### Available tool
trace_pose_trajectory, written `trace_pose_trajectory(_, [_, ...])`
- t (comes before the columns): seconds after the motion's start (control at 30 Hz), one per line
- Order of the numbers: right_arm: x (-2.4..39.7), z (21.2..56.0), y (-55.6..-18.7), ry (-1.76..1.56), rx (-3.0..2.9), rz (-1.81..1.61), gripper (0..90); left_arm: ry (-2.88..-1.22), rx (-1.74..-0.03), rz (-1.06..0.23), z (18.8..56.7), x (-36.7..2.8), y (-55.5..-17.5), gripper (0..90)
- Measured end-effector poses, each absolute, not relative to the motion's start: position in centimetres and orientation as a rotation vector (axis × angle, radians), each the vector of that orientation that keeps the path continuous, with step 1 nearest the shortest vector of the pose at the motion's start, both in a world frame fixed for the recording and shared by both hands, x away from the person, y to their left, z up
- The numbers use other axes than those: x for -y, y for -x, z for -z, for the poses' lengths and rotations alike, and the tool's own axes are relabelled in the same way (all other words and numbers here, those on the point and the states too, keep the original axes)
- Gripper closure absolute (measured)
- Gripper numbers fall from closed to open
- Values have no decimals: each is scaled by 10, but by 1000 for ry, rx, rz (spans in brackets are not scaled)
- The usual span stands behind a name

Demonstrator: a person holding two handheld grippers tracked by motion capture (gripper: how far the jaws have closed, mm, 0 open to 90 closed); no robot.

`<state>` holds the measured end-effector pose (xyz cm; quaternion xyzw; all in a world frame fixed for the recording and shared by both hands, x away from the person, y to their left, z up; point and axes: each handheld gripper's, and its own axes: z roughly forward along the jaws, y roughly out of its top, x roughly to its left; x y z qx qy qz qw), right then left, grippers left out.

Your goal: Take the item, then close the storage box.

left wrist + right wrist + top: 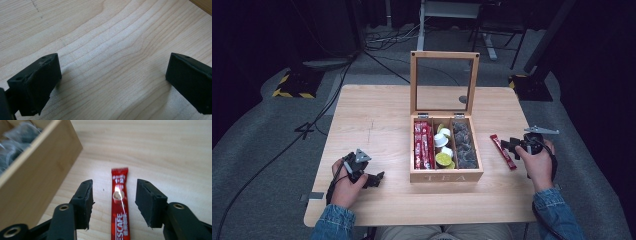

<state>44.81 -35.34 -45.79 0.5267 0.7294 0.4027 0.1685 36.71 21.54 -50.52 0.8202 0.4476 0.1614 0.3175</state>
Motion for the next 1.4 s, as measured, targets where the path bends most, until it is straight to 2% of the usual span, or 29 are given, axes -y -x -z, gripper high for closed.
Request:
trace_pose_trajectory(0.47, [348, 408, -443, -1303, -2015, -1408, 403, -2160, -1181, -418, 505, -215, -368, 1])
trace_pose_trajectory(0.77, [336, 370, -451, -1192, -2035, -1406, 378, -2158, -1186, -422, 505, -215, -368, 1])
trace_pose_trajectory(1.4, [301, 319, -500, -1046, -2103, -1401, 374, -2143, -1210, -438, 506, -214, -367, 2])
